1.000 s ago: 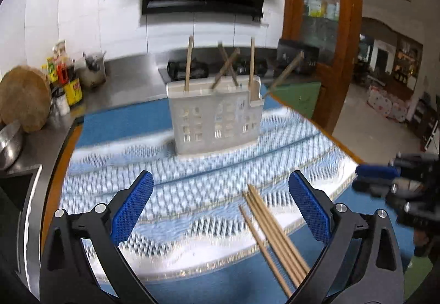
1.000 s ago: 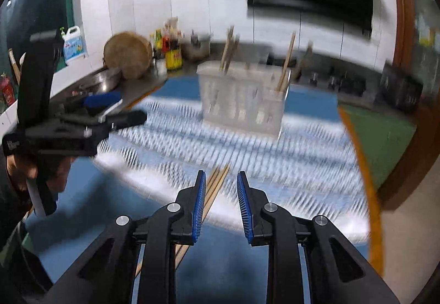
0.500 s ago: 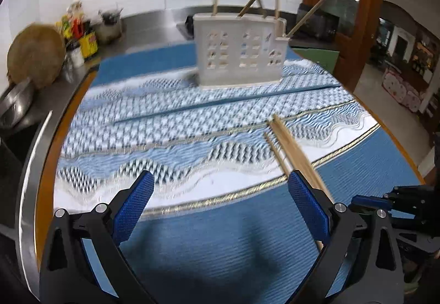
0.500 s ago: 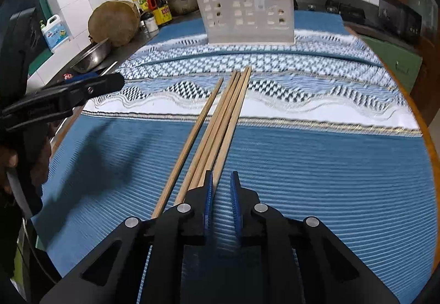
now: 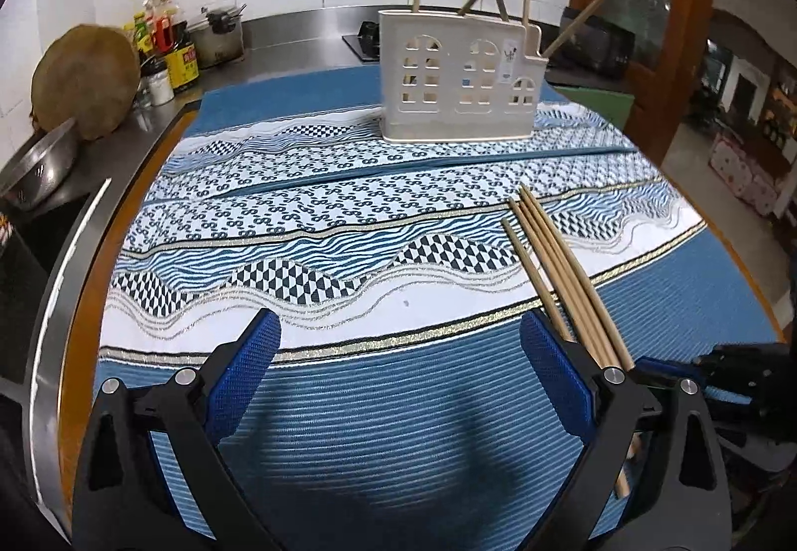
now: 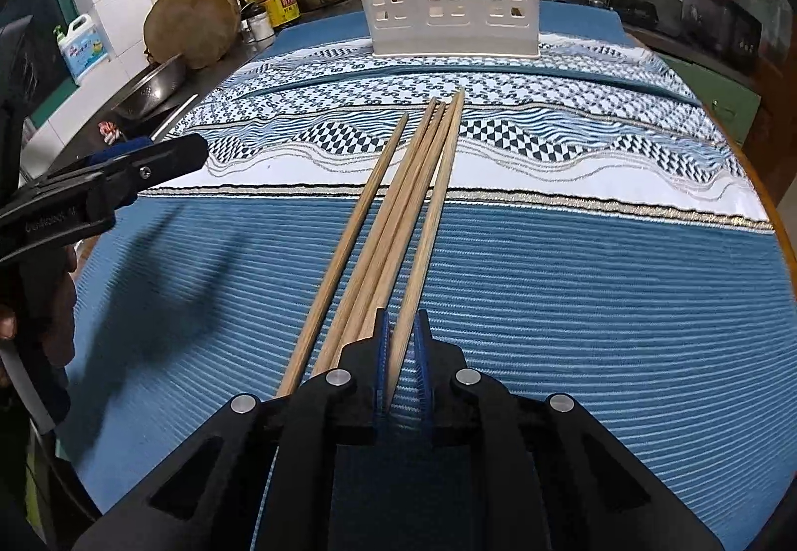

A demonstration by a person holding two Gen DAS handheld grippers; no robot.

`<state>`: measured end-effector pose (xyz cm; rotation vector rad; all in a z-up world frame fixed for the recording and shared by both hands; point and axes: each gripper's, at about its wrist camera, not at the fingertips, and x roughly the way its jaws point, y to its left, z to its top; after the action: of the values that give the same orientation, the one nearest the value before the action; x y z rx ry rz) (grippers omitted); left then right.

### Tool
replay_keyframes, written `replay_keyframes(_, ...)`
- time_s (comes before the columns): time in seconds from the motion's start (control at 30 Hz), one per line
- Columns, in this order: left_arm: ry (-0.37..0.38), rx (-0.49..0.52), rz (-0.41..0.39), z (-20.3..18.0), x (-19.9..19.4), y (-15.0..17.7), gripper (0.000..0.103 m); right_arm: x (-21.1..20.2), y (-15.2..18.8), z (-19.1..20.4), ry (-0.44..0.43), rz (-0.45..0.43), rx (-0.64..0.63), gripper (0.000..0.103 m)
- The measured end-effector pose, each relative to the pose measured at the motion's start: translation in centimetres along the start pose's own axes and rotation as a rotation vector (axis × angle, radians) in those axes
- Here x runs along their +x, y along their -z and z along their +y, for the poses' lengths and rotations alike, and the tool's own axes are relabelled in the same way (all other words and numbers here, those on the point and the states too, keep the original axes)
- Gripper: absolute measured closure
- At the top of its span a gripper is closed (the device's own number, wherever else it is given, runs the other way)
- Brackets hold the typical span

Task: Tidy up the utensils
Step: 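Grasp a chopstick from the pile with the right gripper while the left gripper approaches the pile, then close the left gripper on a chopstick from the pile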

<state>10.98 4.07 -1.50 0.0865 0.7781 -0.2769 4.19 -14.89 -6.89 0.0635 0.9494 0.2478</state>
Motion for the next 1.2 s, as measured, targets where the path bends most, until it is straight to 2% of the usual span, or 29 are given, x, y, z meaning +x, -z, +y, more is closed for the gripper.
replay_keyframes(0.3, 0.038, 0.058, 0.057, -2.4, 0.2, 0.8, 0.008, -1.0, 0.3, -2.6, 0.060, -0.021, 0.027, 0.096)
replay_keyframes(0.47, 0.101, 0.017, 0.122, -3.9, 0.8, 1.4, 0.028, -1.6, 0.5, -3.8, 0.067, -0.028, 0.027, 0.096)
replay_keyframes(0.63, 0.106, 0.033, 0.167, -6.0, 1.3, 2.4, 0.039, -1.5, 0.8, -4.3, 0.056, -0.022, 0.021, 0.096)
replay_keyframes(0.87, 0.130, 0.003, 0.230, -7.2, 2.4, 2.7, 0.049, -1.5, 0.9, -4.3, 0.036, -0.028, 0.021, 0.096)
replay_keyframes(1.2, 0.090, 0.034, 0.258, -8.6, 3.3, 2.6, 0.055, -1.6, 1.0, -4.5, 0.015, -0.034, 0.030, 0.096)
